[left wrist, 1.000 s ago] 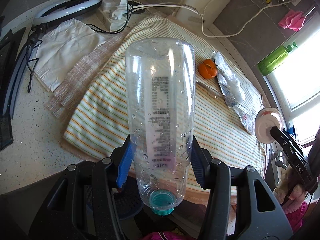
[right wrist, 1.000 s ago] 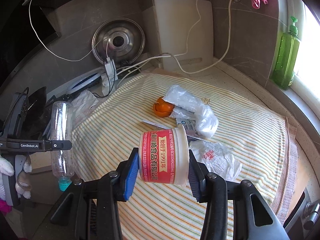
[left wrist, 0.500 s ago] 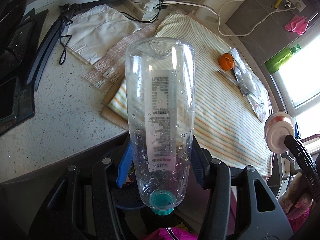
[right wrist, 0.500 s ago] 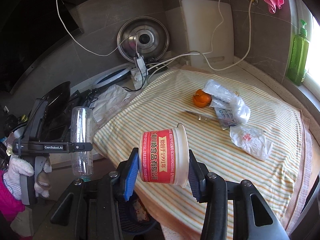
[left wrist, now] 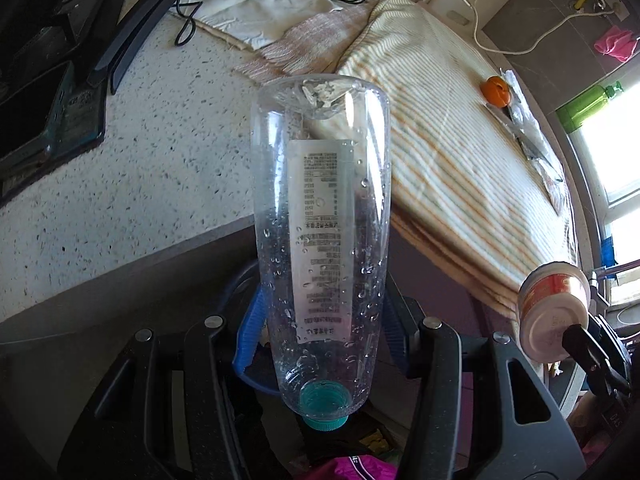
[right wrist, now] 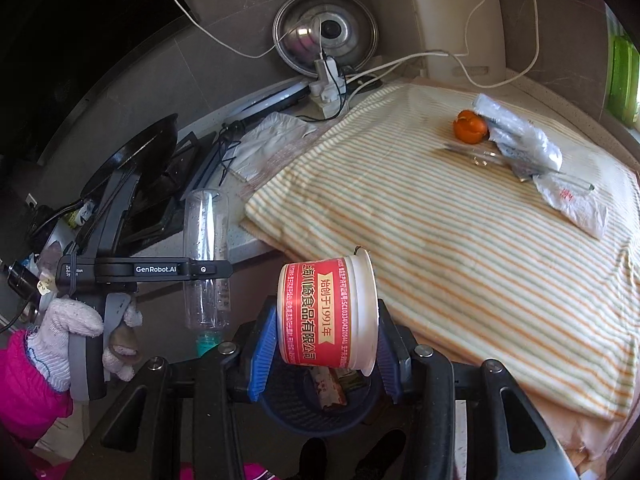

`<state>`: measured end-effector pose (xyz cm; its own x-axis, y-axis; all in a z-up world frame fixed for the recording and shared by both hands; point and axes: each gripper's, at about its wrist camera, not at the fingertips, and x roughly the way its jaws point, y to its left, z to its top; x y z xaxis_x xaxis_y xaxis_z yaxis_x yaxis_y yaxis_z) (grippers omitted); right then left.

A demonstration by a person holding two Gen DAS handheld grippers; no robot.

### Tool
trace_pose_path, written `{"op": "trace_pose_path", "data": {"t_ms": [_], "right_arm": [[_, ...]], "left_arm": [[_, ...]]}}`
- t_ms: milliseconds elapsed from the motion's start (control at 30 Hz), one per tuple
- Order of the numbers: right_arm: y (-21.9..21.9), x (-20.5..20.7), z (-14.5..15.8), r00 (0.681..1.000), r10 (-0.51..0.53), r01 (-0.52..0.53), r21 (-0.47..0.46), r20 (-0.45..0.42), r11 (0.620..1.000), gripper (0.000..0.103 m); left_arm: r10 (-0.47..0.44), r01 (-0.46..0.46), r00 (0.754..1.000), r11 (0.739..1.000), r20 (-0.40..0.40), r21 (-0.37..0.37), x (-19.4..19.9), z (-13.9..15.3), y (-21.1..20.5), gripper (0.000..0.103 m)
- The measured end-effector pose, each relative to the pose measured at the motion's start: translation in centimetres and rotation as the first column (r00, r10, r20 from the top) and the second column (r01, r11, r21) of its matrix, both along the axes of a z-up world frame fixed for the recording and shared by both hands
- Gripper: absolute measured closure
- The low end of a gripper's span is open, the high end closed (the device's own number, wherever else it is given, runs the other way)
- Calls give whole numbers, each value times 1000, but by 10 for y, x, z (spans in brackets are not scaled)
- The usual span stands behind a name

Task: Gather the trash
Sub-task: 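Carry the bottle and cup over the blue wastebasket with both tools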

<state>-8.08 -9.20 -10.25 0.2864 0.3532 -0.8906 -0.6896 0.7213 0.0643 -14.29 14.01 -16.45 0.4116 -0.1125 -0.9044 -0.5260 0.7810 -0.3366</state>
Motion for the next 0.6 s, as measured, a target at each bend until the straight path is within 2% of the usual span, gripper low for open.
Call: {"op": "trace_pose_path", "data": {"t_ms": [233, 600], "right_arm": [[1, -25, -36, 998, -12, 9, -39, -67, 999, 57], [-1, -43, -83, 992, -35, 23, -106, -119, 994, 57]], "left_arm": [[-23, 23, 999, 1000, -37, -4, -9, -26, -6, 50], [-56, 58, 996, 998, -75, 25, -11, -55, -27, 50]]}}
